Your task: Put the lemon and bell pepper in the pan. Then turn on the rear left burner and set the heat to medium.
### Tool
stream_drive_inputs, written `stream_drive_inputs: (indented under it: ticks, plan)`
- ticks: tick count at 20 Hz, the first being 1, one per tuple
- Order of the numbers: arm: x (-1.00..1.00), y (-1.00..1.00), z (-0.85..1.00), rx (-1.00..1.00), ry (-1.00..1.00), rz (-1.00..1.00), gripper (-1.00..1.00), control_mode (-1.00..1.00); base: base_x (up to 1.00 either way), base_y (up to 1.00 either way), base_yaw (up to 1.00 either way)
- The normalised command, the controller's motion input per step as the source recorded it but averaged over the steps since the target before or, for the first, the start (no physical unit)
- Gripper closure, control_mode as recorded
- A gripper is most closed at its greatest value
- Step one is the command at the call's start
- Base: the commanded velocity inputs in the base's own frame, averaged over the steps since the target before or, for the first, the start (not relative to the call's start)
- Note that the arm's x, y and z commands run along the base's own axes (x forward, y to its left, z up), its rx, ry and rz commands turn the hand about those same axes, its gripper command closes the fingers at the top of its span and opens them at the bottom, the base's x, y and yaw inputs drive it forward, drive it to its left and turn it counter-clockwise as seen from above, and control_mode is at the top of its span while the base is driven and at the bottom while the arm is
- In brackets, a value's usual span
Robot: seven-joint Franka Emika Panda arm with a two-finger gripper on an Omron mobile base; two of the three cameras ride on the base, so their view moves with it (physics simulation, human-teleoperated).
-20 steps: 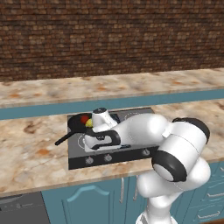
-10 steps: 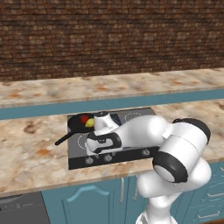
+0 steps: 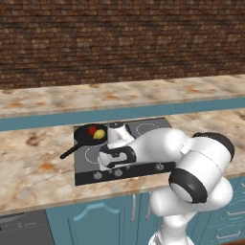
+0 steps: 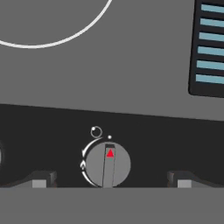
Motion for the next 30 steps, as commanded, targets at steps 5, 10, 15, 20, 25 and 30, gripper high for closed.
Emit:
stream_drive_inputs:
  ticks: [5, 10, 15, 20, 25, 30]
  plan:
    - [0.11, 0.04, -0.11, 0.01, 0.00, 0.00, -1.00, -1.00, 0.00, 0.00, 0.00]
    - [0.00, 0.00, -0.15, 0.00, 0.00, 0.00, -1.00, -1.00, 0.00, 0.00, 0.00]
    - [-0.11, 0.00, -0.12, 0.00, -0.03, 0.00, -1.00, -1.00, 0.00, 0.00, 0.00]
    - [-0.25, -0.04, -0.07, 0.00, -0.06, 0.00, -1.00, -1.00, 0.00, 0.00, 0.00]
    - [0.00, -0.03, 0.00, 0.00, 0.00, 0.00, -1.00, -1.00, 0.00, 0.00, 0.00]
    - [0.02, 0.00, -0.09, 0.00, -0.01, 0.00, -1.00, -1.00, 0.00, 0.00, 0.00]
